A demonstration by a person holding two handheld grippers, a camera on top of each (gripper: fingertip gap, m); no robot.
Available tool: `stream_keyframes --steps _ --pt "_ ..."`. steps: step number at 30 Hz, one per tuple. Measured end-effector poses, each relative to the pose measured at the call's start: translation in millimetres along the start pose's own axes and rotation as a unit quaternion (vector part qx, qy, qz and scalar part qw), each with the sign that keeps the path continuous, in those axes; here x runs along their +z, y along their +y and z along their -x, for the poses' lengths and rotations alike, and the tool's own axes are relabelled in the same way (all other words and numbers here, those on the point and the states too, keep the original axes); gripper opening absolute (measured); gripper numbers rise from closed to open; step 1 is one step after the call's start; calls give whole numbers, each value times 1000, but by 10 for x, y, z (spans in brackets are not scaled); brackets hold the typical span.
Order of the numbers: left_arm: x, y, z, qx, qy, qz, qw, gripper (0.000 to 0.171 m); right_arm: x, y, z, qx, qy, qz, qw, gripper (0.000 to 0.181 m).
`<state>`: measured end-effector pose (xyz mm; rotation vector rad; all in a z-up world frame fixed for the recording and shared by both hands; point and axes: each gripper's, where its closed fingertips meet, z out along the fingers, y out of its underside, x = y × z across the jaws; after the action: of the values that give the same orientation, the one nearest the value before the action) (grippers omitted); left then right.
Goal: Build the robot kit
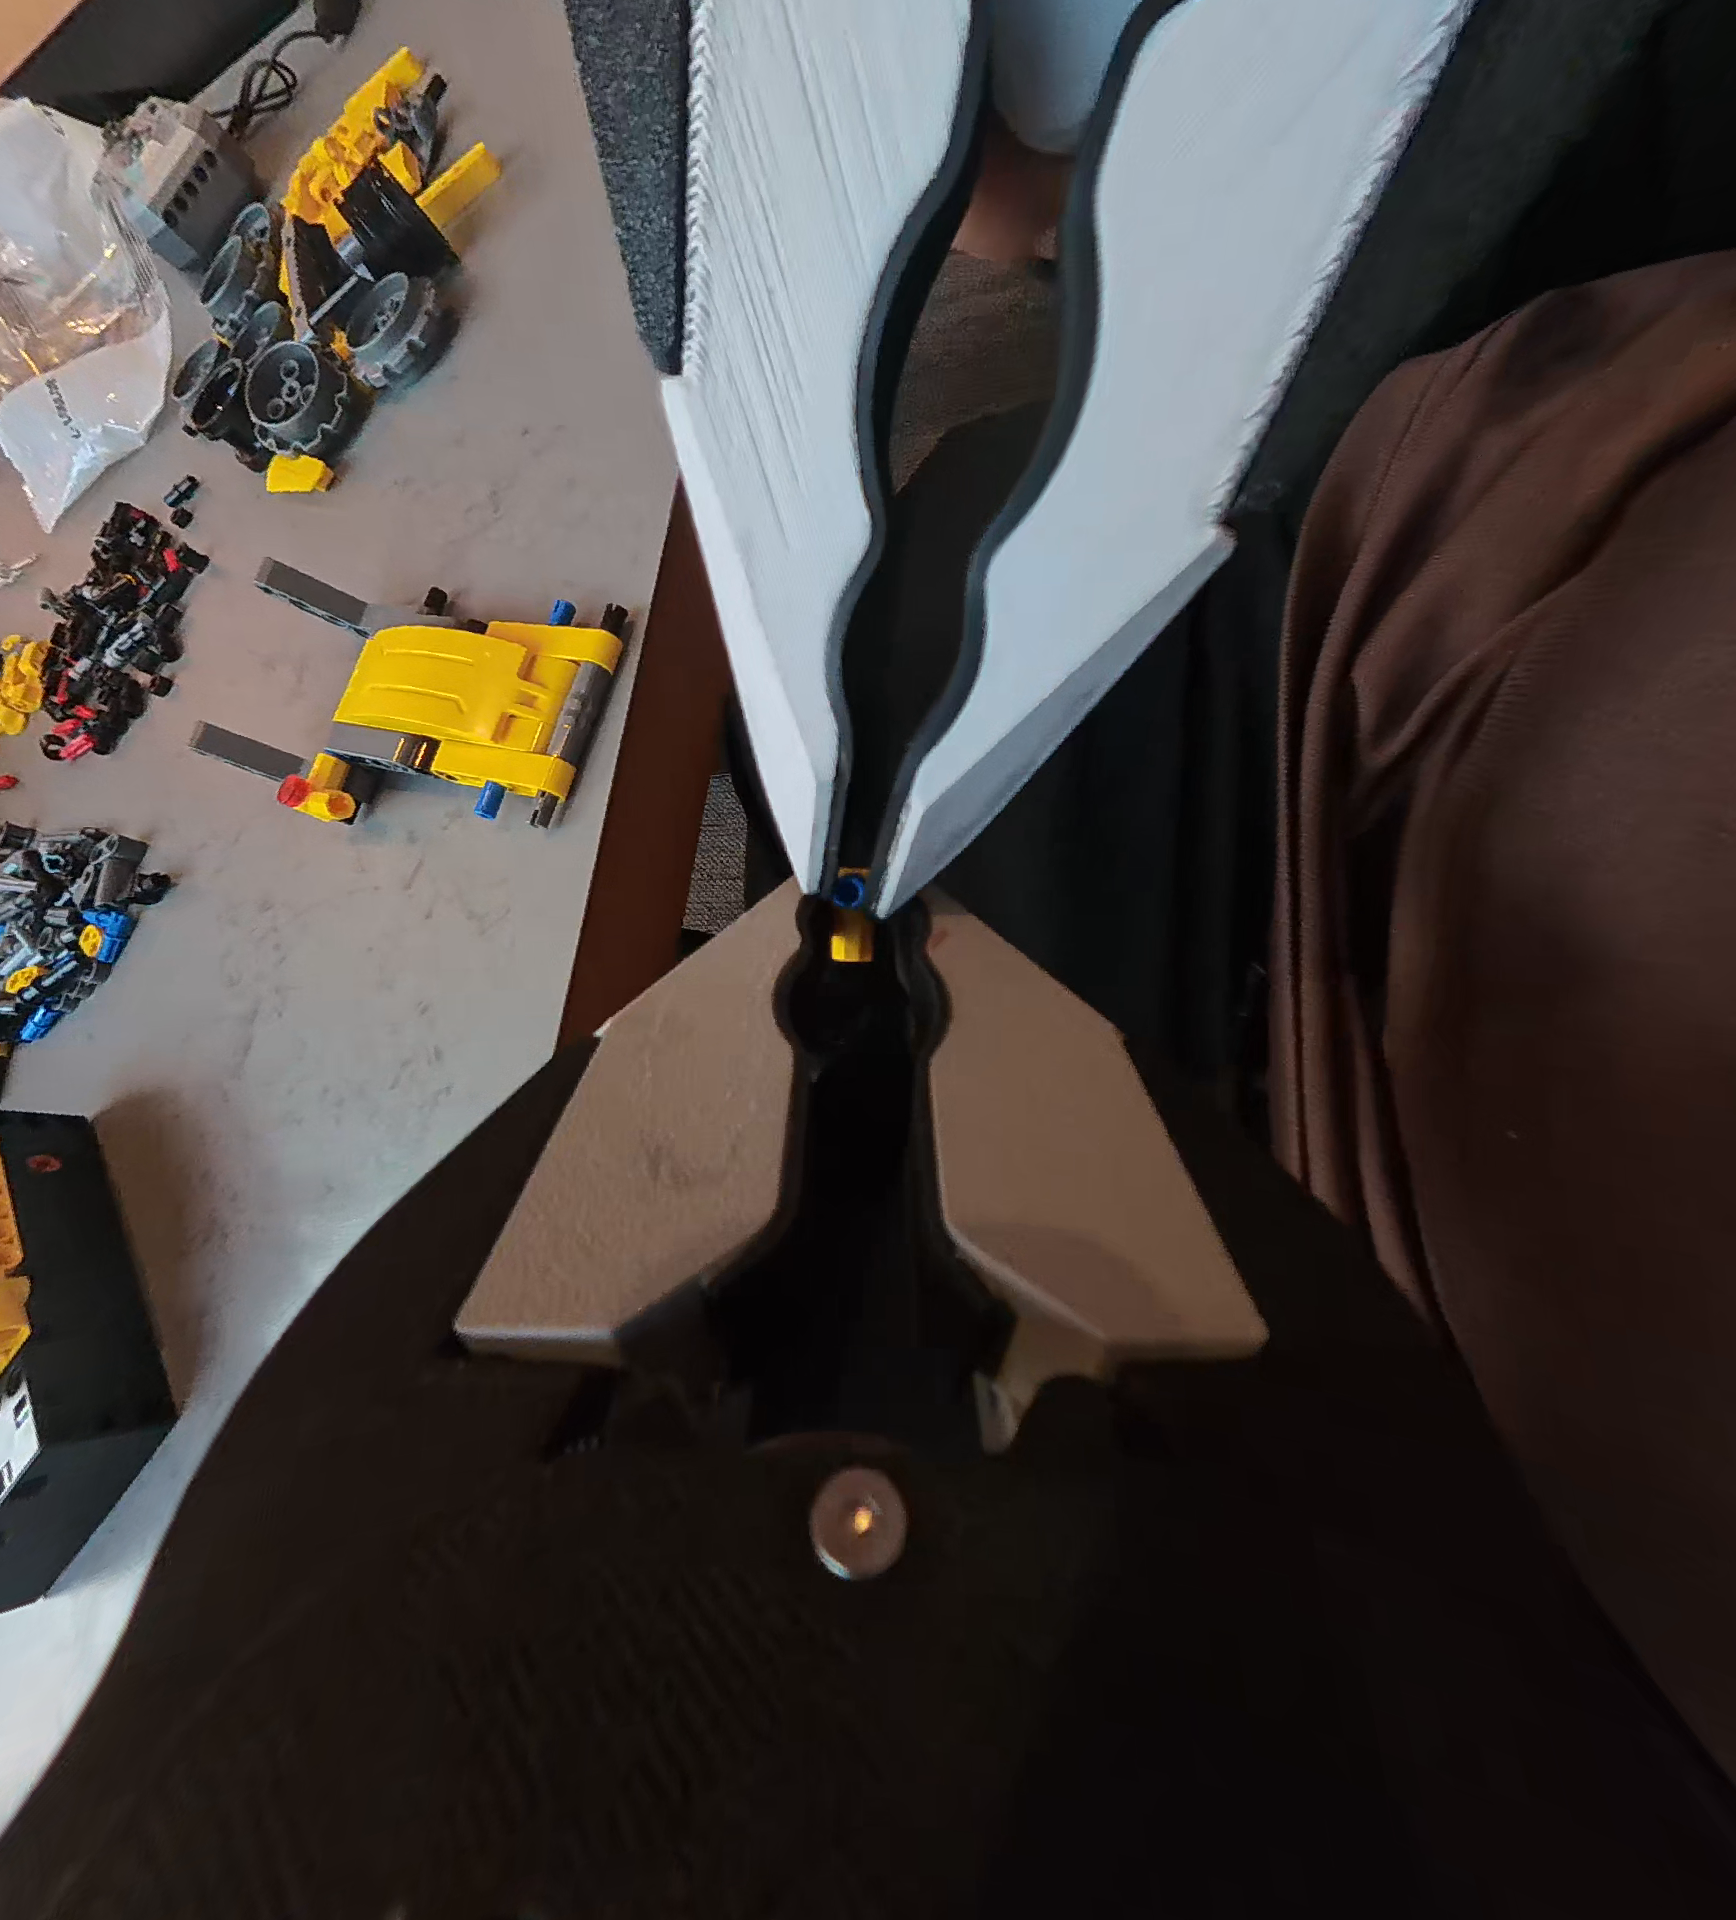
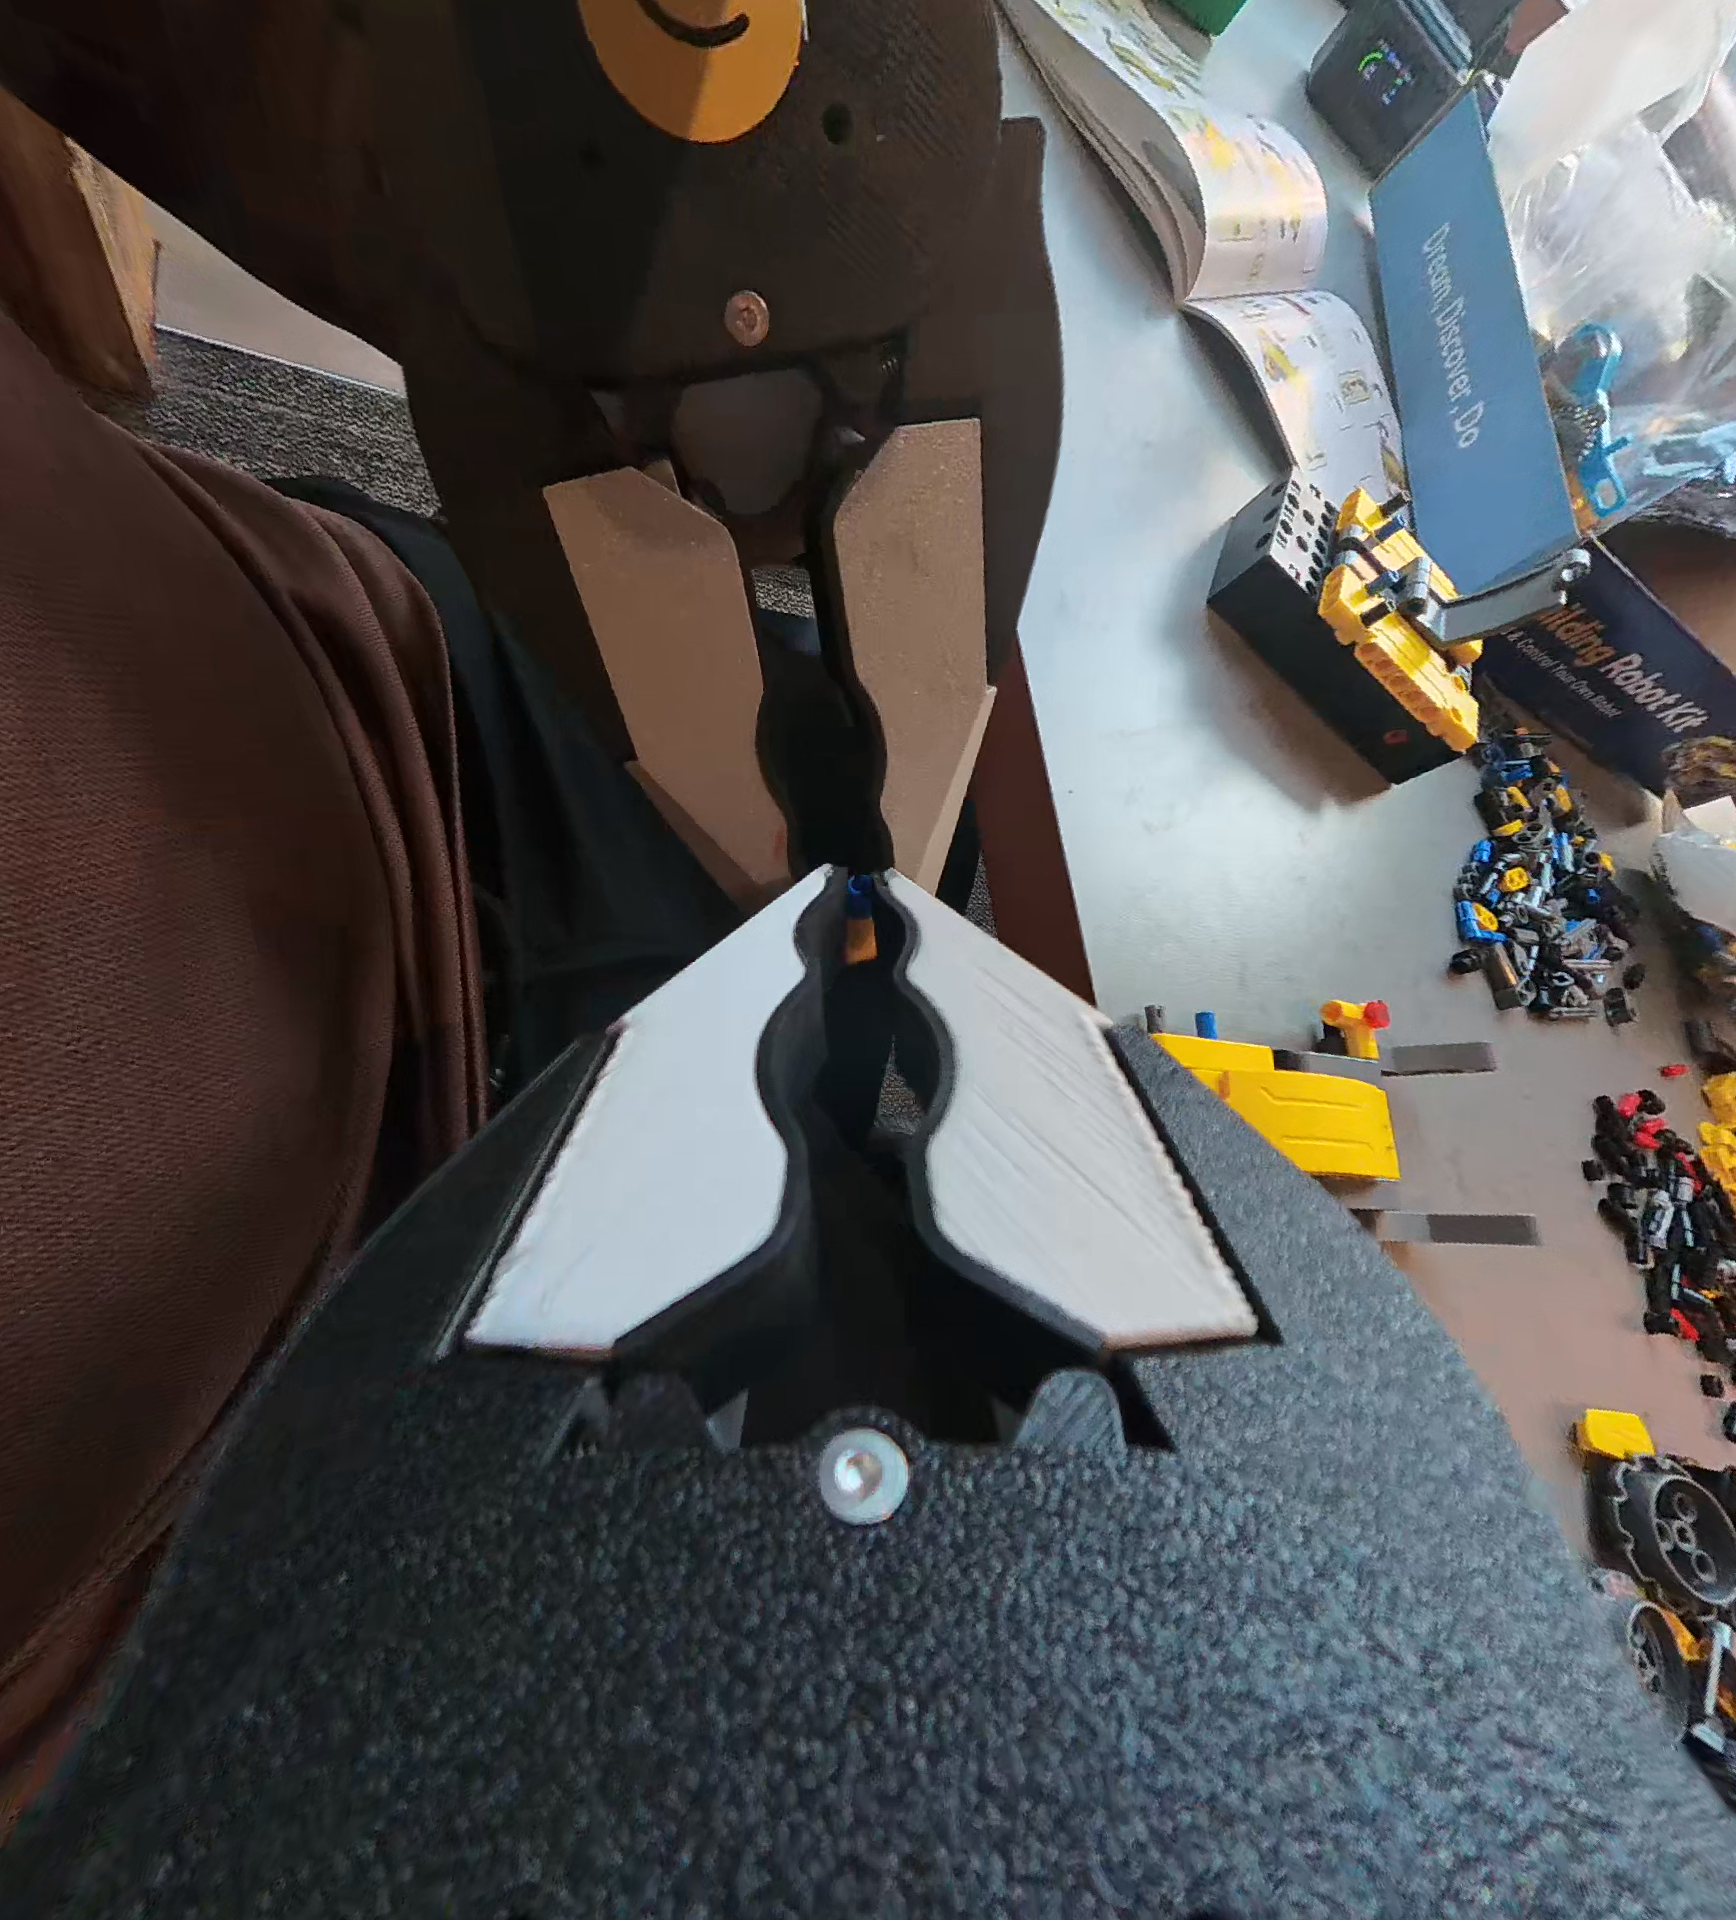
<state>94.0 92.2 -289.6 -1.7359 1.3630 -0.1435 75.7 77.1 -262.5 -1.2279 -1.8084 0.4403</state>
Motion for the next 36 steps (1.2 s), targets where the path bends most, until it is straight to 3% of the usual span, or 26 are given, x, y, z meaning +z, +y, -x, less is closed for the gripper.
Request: stream_keyframes --steps 15,28,36 --pt "-7 7 11 -18 17 -12 1000 9 -35 33 -39 -17 14 12 1000 3" --pt "32 64 25 16 -9 11 1000 9 -11 88 14 -31 6 44 999 1" --pt "1 61 81 -3 -8 -2 1000 9 -60 -25 -51 1 31 -2 1000 0"
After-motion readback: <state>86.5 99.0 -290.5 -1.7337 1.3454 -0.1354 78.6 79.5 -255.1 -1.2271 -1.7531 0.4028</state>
